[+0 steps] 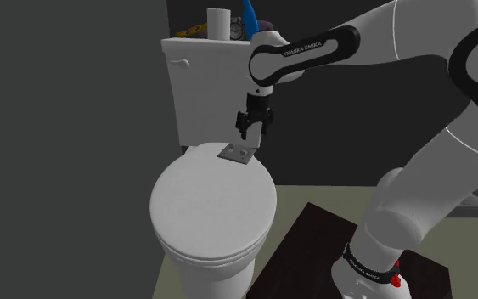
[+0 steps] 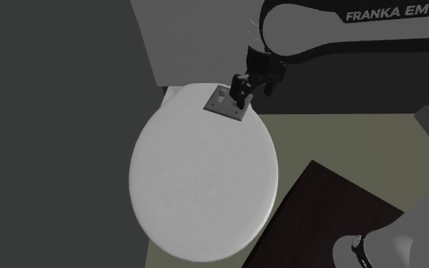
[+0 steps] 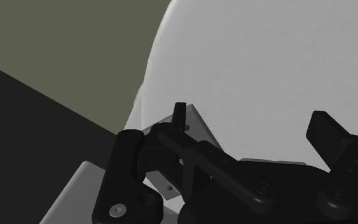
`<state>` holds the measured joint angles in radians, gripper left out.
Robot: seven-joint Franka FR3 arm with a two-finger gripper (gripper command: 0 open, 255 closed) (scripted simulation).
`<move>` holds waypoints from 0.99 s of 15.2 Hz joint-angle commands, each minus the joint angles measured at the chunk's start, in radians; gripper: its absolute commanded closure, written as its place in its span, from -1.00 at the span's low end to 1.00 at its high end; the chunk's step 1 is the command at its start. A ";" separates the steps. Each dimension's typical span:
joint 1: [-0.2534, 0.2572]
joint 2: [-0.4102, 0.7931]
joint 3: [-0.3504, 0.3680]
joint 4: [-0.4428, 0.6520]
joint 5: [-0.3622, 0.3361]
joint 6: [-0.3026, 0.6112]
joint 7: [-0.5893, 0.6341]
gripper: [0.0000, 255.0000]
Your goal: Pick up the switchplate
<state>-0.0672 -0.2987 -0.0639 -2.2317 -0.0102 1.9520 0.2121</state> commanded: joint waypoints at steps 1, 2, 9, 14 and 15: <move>-0.010 0.075 -0.006 0.034 -0.015 0.033 0.007 -1.00; -0.015 0.112 -0.009 0.053 -0.022 0.046 0.012 -1.00; -0.043 0.369 -0.033 0.213 -0.066 0.113 0.044 -1.00; -0.061 0.537 -0.054 0.346 -0.087 0.130 0.062 -1.00; -0.061 0.542 -0.053 0.339 -0.087 0.141 0.063 -1.00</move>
<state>-0.1254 0.2252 -0.1148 -1.9032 -0.0952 2.0871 0.2749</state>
